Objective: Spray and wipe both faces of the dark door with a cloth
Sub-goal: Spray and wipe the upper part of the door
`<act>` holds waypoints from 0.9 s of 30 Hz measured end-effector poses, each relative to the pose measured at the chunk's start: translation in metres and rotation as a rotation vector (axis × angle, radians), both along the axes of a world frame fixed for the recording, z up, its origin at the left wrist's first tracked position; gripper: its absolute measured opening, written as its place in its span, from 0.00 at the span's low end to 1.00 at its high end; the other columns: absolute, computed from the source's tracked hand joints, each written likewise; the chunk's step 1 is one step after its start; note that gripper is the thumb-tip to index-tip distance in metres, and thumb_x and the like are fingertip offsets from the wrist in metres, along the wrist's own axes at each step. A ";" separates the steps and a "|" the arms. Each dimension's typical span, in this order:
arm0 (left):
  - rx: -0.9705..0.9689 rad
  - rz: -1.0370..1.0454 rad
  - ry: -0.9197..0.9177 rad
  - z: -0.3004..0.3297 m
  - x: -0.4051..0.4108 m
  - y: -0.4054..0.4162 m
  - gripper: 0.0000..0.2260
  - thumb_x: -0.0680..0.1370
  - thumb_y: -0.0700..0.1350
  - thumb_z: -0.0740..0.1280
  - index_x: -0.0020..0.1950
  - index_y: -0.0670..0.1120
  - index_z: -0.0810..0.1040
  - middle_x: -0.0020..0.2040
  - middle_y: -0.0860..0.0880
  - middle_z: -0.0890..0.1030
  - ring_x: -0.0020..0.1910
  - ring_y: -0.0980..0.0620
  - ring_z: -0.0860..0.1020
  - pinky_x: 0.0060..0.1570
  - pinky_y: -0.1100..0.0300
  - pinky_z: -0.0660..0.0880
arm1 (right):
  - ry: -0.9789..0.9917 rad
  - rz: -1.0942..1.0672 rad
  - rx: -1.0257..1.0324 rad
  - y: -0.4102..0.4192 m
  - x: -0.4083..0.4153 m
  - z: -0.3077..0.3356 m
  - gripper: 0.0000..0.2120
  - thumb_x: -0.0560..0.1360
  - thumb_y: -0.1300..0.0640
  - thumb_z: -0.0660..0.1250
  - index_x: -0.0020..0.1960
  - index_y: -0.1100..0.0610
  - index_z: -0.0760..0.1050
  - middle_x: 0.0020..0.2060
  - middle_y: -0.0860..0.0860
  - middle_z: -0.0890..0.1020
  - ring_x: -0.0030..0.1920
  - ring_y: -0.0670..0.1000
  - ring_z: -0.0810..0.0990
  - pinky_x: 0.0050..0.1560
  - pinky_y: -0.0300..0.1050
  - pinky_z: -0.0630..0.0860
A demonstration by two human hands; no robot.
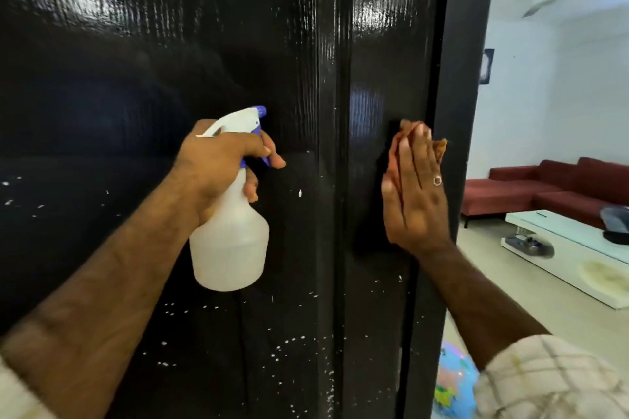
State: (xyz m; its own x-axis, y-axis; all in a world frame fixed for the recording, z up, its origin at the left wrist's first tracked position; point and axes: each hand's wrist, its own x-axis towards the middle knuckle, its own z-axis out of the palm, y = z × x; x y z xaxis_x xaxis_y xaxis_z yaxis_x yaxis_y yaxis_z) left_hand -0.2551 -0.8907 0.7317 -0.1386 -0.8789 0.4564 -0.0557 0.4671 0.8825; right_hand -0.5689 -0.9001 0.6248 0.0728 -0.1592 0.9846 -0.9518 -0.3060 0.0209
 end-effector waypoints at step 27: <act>0.022 -0.028 -0.007 -0.029 0.017 0.014 0.06 0.80 0.33 0.66 0.47 0.38 0.83 0.47 0.38 0.88 0.22 0.48 0.73 0.30 0.54 0.77 | 0.203 0.025 -0.020 -0.006 0.099 0.002 0.31 0.86 0.54 0.64 0.85 0.63 0.60 0.85 0.61 0.57 0.86 0.64 0.53 0.84 0.67 0.54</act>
State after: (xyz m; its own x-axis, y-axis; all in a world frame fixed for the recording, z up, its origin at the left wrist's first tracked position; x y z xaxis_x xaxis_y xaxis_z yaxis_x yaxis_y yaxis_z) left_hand -0.2385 -0.8770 0.7029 -0.1662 -0.8845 0.4360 -0.0489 0.4490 0.8922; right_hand -0.4696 -0.9063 0.6269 0.2740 -0.1353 0.9522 -0.9196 -0.3266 0.2182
